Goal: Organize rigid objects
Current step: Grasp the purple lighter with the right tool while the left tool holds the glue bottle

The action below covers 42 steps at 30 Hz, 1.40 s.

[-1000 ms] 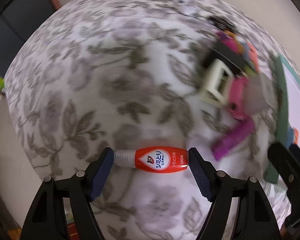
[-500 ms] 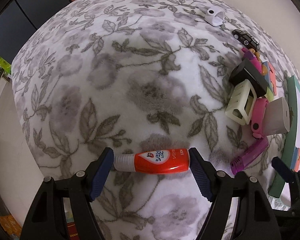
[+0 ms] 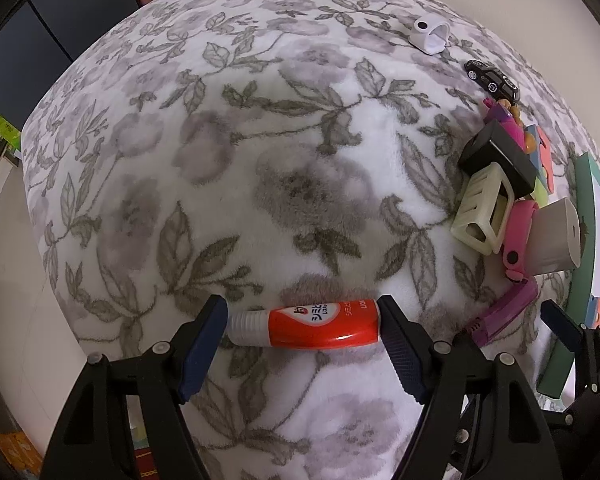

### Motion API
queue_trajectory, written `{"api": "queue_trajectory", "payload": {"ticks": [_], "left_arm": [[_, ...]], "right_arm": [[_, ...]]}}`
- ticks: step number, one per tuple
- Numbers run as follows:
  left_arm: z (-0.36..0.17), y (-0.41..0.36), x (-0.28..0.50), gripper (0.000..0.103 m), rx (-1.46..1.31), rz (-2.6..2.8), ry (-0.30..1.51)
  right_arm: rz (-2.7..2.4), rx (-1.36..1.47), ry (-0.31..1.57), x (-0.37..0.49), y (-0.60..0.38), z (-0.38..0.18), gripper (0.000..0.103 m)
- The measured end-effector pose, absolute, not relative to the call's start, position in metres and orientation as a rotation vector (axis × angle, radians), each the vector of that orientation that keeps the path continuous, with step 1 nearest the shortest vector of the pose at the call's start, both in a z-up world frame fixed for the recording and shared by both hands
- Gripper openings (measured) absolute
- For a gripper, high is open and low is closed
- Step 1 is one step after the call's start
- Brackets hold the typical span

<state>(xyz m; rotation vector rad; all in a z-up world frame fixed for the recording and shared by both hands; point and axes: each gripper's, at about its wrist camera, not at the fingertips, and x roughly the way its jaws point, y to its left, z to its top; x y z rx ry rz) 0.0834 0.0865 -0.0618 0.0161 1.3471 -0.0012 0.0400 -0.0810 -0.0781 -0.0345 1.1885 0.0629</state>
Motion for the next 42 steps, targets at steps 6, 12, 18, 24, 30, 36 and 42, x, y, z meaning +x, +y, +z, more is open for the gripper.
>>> {"api": "queue_trajectory", "payload": {"ticks": [6, 12, 18, 24, 30, 36, 42], "left_arm": [[-0.064, 0.086, 0.082, 0.077, 0.021, 0.002, 1.344], [-0.064, 0.086, 0.082, 0.077, 0.024, 0.002, 1.343], [-0.064, 0.086, 0.082, 0.077, 0.025, 0.003, 1.342], [-0.064, 0.085, 0.081, 0.077, 0.025, 0.003, 1.342], [-0.064, 0.085, 0.081, 0.077, 0.024, 0.004, 1.341], [-0.064, 0.086, 0.082, 0.077, 0.015, 0.001, 1.341], [-0.064, 0.087, 0.082, 0.077, 0.003, -0.002, 1.340]], "right_arm": [[0.050, -0.030, 1.167, 0.040, -0.082, -0.074, 0.082], [0.027, -0.011, 1.159, 0.040, -0.091, -0.069, 0.067], [0.028, 0.002, 1.156, 0.038, -0.094, -0.070, 0.063], [0.062, 0.000, 1.135, 0.034, -0.097, -0.070, 0.067], [0.073, 0.005, 1.114, 0.032, -0.103, -0.070, 0.075], [0.065, -0.052, 1.101, 0.035, -0.100, -0.074, 0.084], [0.079, -0.063, 1.090, 0.041, -0.099, -0.076, 0.091]]}}
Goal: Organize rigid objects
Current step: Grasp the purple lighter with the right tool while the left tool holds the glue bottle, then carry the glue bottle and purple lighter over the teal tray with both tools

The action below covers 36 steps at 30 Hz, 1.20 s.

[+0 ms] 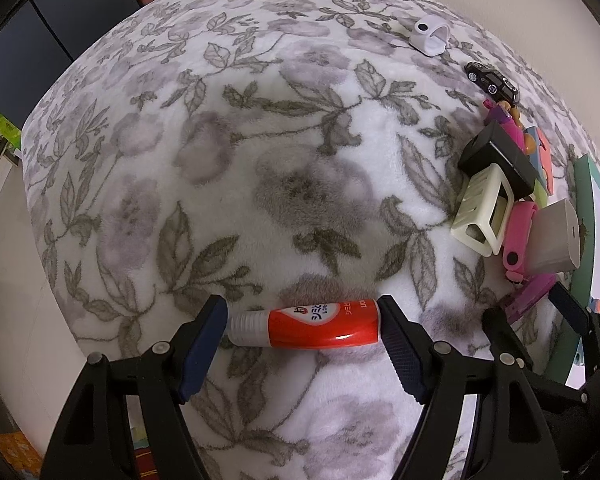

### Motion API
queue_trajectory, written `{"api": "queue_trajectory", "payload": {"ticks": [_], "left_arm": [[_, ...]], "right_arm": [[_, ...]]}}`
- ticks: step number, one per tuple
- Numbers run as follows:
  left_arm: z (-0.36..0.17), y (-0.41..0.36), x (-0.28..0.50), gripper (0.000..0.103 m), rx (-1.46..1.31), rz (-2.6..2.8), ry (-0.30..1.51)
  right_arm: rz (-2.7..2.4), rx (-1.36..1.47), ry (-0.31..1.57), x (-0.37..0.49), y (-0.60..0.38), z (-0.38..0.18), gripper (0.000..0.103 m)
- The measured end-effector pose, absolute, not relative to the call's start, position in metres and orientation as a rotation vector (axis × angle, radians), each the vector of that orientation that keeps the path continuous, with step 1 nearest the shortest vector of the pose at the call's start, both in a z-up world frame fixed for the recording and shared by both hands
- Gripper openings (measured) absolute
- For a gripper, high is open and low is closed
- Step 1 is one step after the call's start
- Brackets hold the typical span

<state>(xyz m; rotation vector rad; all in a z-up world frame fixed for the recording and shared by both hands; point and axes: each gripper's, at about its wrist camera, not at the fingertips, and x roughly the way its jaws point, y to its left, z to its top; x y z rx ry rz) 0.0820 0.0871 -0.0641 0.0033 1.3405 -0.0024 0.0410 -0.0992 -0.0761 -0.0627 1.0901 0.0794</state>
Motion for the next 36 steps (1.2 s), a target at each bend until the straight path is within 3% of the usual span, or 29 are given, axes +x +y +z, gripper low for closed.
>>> {"api": "queue_trajectory", "payload": {"ticks": [6, 9, 36], "left_arm": [[-0.065, 0.087, 0.081, 0.077, 0.000, -0.005, 1.335], [-0.065, 0.088, 0.082, 0.077, -0.011, -0.012, 1.333], [-0.032, 0.101, 0.074, 0.077, -0.078, -0.037, 1.254]], "right_arm": [[0.091, -0.060, 1.069, 0.045, -0.101, -0.076, 0.090], [0.091, -0.080, 1.063, 0.046, -0.099, -0.076, 0.084], [0.052, -0.060, 0.985, 0.028, -0.109, -0.037, 0.084]]}}
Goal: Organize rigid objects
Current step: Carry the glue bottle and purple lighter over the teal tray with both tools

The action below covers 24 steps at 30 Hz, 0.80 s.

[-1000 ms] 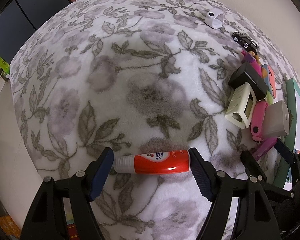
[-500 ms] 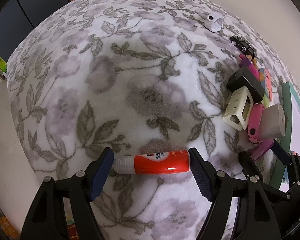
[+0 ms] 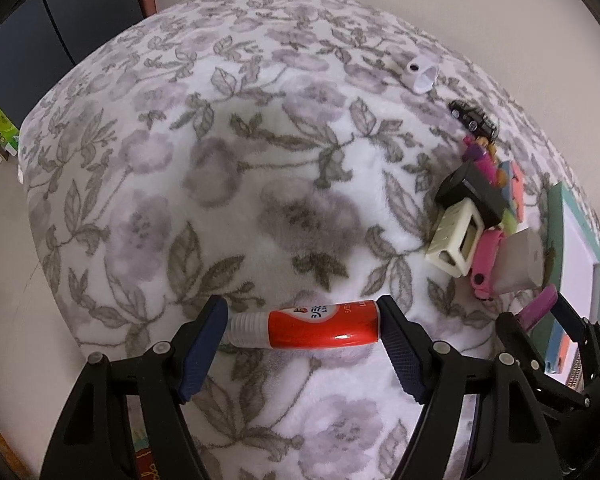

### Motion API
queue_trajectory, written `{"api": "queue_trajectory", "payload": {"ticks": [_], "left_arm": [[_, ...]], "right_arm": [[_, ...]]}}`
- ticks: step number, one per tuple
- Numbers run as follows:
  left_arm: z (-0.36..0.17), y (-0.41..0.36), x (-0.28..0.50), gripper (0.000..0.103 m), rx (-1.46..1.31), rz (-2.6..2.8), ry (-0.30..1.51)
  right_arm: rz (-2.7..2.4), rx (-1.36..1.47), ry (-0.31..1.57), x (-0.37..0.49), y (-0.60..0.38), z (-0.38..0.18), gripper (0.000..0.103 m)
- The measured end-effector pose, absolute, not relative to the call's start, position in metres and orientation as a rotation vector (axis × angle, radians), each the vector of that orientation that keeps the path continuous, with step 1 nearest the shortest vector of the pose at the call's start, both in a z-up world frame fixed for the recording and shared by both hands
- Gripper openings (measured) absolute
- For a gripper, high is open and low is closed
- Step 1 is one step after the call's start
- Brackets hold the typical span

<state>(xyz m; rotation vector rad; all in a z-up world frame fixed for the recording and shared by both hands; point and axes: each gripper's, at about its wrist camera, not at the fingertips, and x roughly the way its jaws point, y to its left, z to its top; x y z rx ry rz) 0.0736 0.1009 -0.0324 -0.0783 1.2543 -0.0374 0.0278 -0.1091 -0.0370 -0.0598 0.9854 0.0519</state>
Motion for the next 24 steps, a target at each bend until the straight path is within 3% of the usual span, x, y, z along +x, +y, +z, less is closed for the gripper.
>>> {"api": "queue_trajectory", "payload": {"ticks": [8, 17, 24], "left_arm": [[0.020, 0.071, 0.070, 0.077, -0.040, -0.089, 1.160], [0.075, -0.026, 0.061, 0.077, 0.045, -0.267, 1.081], [0.090, -0.099, 0.044, 0.077, 0.078, -0.373, 1.032]], "right_arm": [[-0.034, 0.027, 0.871, 0.013, -0.140, 0.012, 0.084], [-0.247, 0.135, 0.684, -0.027, -0.205, 0.079, 0.084], [-0.438, 0.153, 0.649, -0.057, -0.258, 0.094, 0.084]]}}
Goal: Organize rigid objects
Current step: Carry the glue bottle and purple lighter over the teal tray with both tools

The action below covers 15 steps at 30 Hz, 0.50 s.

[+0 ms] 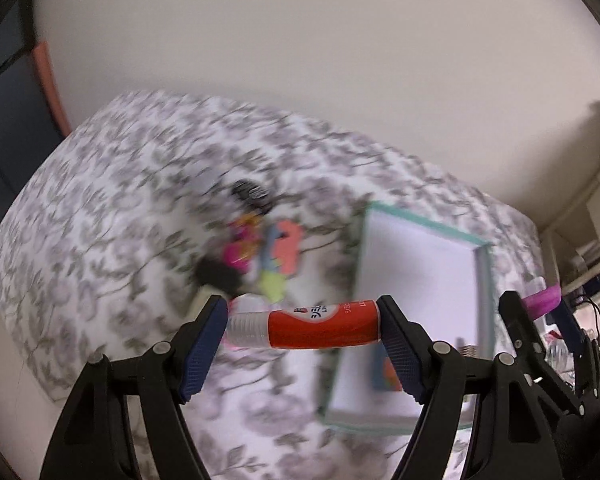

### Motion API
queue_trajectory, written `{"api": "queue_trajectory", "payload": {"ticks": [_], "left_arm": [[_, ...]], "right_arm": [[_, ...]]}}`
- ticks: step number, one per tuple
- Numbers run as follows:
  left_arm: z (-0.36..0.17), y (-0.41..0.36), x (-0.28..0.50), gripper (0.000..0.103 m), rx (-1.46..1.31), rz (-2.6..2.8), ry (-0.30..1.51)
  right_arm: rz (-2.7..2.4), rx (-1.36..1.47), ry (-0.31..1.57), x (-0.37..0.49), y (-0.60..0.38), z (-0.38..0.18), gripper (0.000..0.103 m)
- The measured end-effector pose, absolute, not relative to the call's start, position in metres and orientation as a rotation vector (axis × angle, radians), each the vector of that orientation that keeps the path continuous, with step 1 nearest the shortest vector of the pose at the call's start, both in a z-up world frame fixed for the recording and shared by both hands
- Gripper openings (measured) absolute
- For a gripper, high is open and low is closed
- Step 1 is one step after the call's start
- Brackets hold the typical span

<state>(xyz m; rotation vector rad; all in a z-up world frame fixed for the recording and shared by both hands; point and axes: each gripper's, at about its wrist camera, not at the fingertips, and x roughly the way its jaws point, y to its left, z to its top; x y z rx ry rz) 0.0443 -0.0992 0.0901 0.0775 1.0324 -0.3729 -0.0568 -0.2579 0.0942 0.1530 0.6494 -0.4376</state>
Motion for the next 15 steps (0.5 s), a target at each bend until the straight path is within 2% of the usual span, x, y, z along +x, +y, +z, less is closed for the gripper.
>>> {"api": "queue_trajectory", "payload": {"ticks": [6, 15], "left_arm": [[0.085, -0.154, 0.040, 0.077, 0.112, -0.427, 1.028], [0.034, -0.197, 0.048, 0.077, 0.183, -0.459, 1.078]], "right_arm": [[-0.534, 0.196, 0.669, -0.071, -0.298, 0.082, 0.084], [-0.581, 0.229, 0.789, -0.068, -0.325, 0.029, 0.084]]}}
